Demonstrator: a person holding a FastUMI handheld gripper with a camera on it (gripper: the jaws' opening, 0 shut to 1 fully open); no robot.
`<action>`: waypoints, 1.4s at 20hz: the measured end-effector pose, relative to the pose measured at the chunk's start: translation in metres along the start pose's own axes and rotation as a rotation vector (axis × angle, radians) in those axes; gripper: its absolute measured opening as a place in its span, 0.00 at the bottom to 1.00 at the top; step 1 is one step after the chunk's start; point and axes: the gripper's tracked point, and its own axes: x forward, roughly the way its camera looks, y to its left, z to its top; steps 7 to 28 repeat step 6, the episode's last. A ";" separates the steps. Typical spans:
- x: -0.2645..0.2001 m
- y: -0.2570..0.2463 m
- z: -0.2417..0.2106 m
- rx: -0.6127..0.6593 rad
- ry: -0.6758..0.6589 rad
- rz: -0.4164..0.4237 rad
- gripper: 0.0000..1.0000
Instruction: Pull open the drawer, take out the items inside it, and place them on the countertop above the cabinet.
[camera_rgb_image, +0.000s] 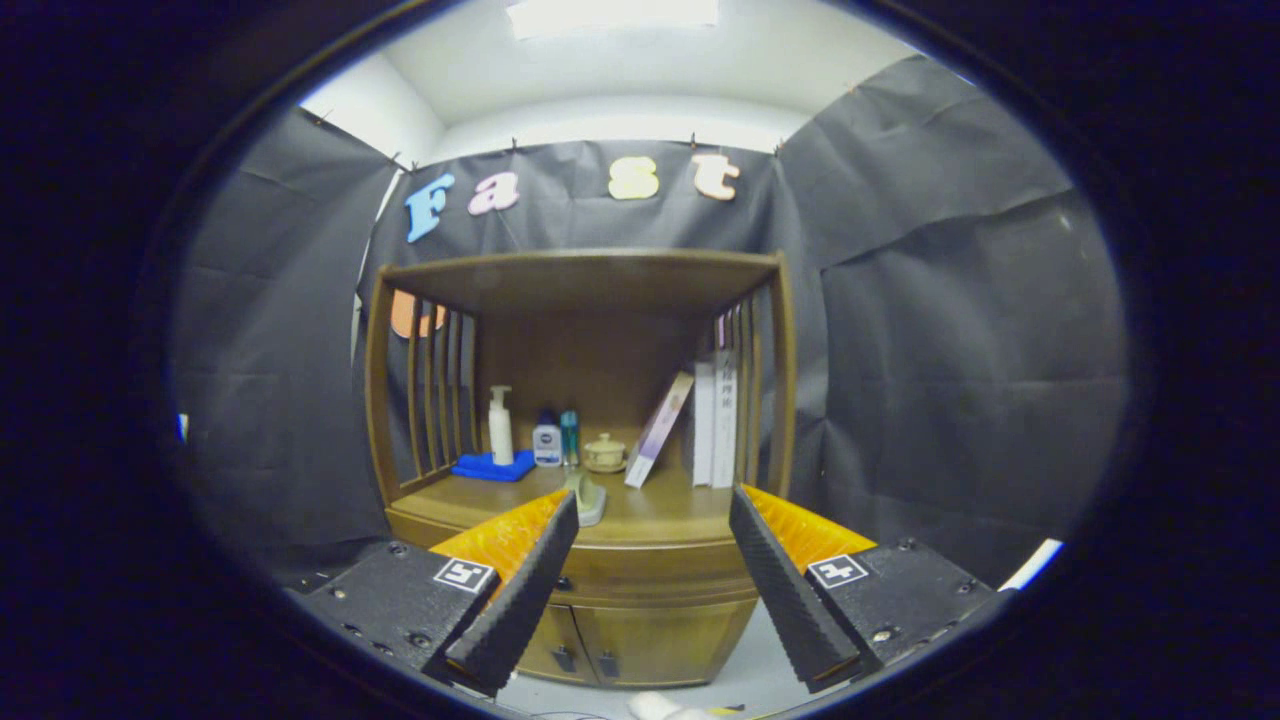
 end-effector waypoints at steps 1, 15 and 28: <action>-0.016 0.001 0.008 -0.001 -0.015 0.007 0.99; -0.072 0.001 0.029 0.022 -0.068 0.031 0.99; -0.072 0.001 0.029 0.022 -0.068 0.031 0.99</action>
